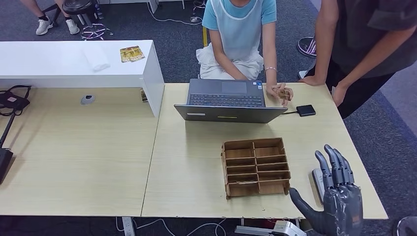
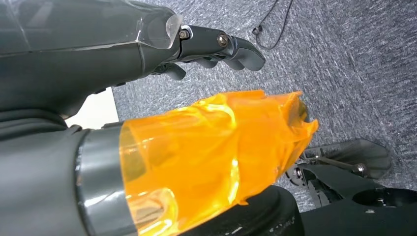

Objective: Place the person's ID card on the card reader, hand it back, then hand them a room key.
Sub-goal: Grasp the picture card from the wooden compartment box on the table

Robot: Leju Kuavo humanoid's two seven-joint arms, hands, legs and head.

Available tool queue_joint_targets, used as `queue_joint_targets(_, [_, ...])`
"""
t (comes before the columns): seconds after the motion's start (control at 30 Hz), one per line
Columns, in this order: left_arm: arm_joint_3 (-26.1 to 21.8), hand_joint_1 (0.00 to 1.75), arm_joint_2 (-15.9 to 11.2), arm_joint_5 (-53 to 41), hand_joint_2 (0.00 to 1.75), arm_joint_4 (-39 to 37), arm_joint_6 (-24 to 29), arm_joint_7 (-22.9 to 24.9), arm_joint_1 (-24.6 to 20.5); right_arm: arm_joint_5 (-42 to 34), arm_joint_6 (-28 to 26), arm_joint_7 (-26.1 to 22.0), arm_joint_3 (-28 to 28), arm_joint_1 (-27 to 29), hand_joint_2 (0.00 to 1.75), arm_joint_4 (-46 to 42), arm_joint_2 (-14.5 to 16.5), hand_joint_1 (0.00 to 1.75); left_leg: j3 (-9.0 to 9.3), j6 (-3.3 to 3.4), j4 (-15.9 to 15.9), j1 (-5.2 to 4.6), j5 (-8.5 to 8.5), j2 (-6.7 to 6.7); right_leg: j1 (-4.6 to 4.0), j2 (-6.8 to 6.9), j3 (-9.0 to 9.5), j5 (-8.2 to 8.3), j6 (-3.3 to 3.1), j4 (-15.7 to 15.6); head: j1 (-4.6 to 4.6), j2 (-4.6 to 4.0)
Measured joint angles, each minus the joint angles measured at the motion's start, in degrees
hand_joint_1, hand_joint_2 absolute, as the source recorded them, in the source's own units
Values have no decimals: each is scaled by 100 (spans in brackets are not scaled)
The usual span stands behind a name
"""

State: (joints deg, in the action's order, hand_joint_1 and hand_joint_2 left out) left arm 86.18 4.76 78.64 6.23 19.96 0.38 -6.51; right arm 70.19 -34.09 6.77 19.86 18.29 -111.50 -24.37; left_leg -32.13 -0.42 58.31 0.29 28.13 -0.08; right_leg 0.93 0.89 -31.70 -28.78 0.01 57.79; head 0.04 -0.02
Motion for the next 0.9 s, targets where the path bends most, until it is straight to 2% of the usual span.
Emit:
queue_joint_targets(0.13, [20, 0, 7, 24, 0, 0, 11, 6, -1, 335, -28, 561, 509, -87, 175, 255, -146, 0, 0, 0, 0, 0, 0, 0, 0, 0, 0, 0, 0, 0, 0, 0])
queue_joint_targets(0.23, [49, 0, 11, 25, 0, 0, 19, 8, -2, 611, -9, 781, 789, -175, 175, 456, -202, 0, 0, 0, 0, 0, 0, 0, 0, 0, 0, 0, 0, 0, 0, 1])
queue_joint_targets(0.53, [103, 0, 24, 35, 0, 0, 25, 4, -4, 1197, 117, 1133, 1317, -518, 175, 977, -214, 0, 1, 0, 0, 0, 0, 2, 0, -2, 0, 0, 0, 0, 0, 0])
queue_joint_targets(0.9, [121, 0, 44, 29, 0, 0, 9, 4, -7, 1516, 191, 1310, 1539, -811, 175, 1352, -211, 0, 1, 0, 0, 0, 0, 3, 0, -3, 0, 0, 0, 0, 0, 1])
